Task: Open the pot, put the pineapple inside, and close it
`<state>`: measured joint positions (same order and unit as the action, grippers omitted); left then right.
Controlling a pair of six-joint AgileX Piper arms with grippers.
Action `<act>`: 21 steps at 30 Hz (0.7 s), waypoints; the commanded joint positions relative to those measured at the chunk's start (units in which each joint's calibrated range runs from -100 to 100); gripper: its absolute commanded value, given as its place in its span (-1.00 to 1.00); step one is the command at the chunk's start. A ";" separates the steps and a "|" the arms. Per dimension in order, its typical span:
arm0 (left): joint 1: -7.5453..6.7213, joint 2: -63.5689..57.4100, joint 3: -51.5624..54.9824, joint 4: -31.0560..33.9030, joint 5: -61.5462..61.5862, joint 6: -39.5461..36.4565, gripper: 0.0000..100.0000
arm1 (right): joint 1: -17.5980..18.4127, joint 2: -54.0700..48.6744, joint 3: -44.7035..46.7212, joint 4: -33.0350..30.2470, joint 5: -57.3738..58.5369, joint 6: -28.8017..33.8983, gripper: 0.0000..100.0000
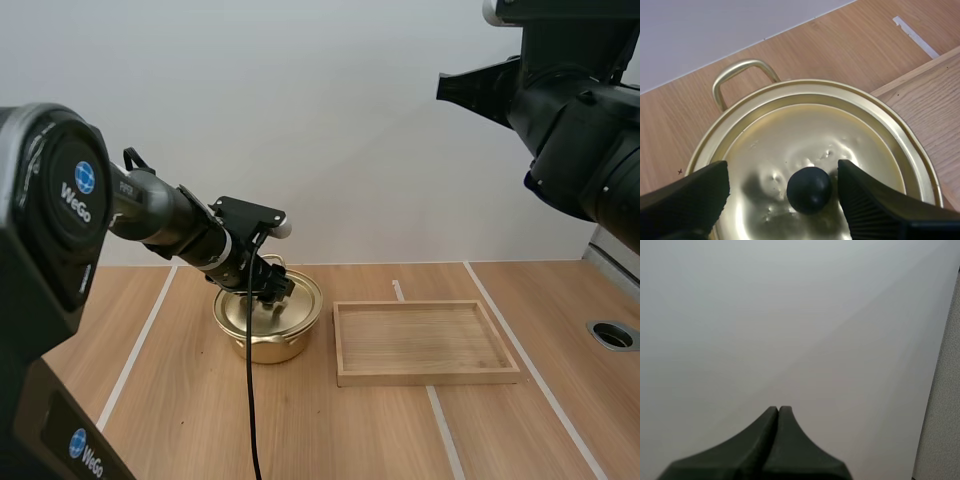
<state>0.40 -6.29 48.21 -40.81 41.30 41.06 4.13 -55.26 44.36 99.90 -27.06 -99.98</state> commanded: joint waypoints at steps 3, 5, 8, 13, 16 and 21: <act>-0.05 -4.08 -1.94 0.26 -0.04 -1.77 1.00 | -0.19 -0.57 0.11 0.10 -0.78 -0.02 -1.00; -0.05 -5.54 -2.54 0.26 0.14 -2.38 1.00 | -0.19 -0.57 0.11 0.10 -0.78 -0.02 -1.00; -0.05 -7.78 -3.86 0.26 1.13 -3.11 1.00 | -0.19 -0.57 0.11 0.10 -0.78 -0.02 -1.00; -0.05 -10.16 -4.83 0.26 2.20 -4.39 1.00 | -0.19 -0.57 0.11 0.10 -0.61 -0.02 -1.00; -0.05 -11.92 -5.07 0.36 2.24 -5.67 1.00 | -0.19 -0.57 0.11 0.10 -0.61 -0.02 -1.00; -0.05 -17.37 -5.07 -0.03 1.90 -5.89 0.59 | -0.19 -0.57 0.11 0.10 0.07 -0.02 -1.00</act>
<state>0.40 -20.91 43.56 -40.22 43.42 35.72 4.13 -55.26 44.36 99.90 -27.20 -99.98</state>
